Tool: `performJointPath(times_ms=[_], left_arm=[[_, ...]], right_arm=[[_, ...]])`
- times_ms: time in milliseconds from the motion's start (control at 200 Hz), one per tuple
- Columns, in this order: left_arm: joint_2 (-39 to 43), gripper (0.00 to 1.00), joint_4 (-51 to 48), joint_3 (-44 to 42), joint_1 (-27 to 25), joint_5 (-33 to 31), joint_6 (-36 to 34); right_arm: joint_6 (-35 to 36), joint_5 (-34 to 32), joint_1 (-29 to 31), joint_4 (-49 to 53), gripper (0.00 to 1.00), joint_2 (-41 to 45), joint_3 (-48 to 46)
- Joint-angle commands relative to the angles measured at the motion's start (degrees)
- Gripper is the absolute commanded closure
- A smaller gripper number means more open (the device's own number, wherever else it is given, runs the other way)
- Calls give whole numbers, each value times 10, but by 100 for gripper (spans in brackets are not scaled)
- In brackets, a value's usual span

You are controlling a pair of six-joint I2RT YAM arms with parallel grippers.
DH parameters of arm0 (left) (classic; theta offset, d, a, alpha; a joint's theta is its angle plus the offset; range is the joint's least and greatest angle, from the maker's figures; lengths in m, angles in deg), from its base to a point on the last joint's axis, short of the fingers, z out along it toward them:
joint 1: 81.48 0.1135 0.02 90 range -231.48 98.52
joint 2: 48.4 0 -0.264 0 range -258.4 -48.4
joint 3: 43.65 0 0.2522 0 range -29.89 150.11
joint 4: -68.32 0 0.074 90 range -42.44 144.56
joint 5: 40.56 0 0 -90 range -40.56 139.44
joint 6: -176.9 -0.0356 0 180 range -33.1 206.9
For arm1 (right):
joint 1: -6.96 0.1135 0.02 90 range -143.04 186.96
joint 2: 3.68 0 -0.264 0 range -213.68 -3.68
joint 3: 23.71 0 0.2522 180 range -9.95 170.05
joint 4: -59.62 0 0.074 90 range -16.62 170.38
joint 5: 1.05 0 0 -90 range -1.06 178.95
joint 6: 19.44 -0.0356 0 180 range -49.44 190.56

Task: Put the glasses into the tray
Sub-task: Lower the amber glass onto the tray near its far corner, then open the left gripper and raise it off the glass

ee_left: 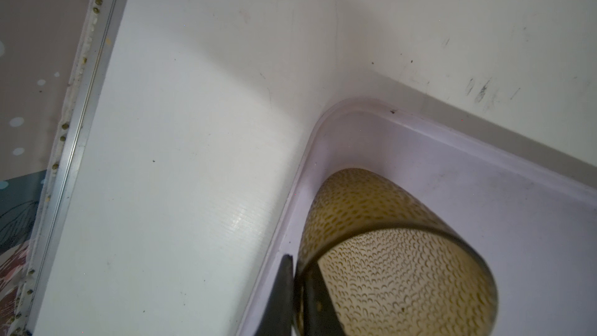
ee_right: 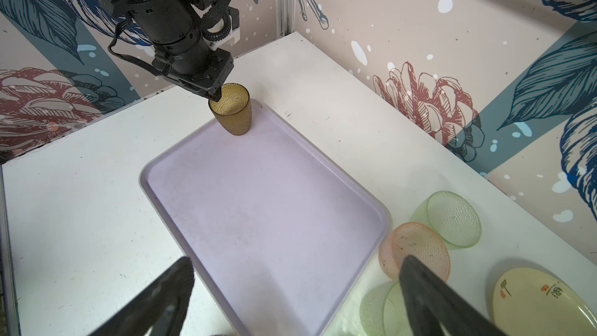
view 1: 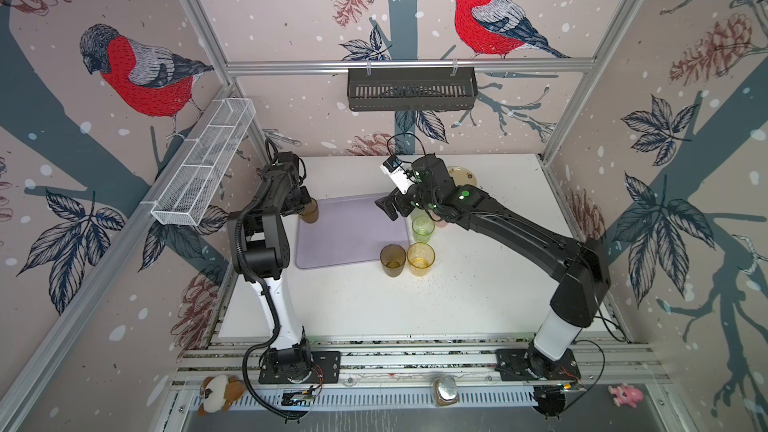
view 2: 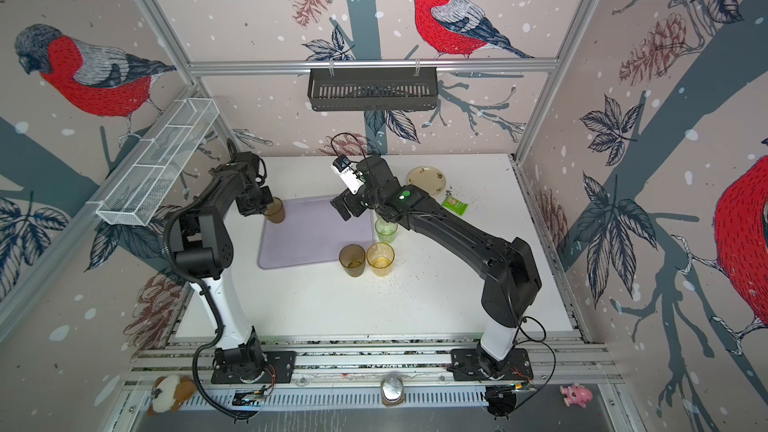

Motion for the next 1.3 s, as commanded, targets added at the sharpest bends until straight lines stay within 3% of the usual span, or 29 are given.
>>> performJointPath(times_ms=[0,575,806,1101,1296], left_arm=[[-1,89,-16,3,2,3,-4],[2,65,-26,30,6,24,-4],[27,13,-31,32,5,18,5],[84,11,-47,32,-34,-11,14],[140,4,-63,18,-65,-10,33]], right_arm=[[5,-4,1,-11,0,1,3],[2,-3,2,-14,0,0,6],[4,-2,5,-5,0,-10,23],[1,-9,11,13,0,-27,54],[-13,-12,12,15,0,-32,69]])
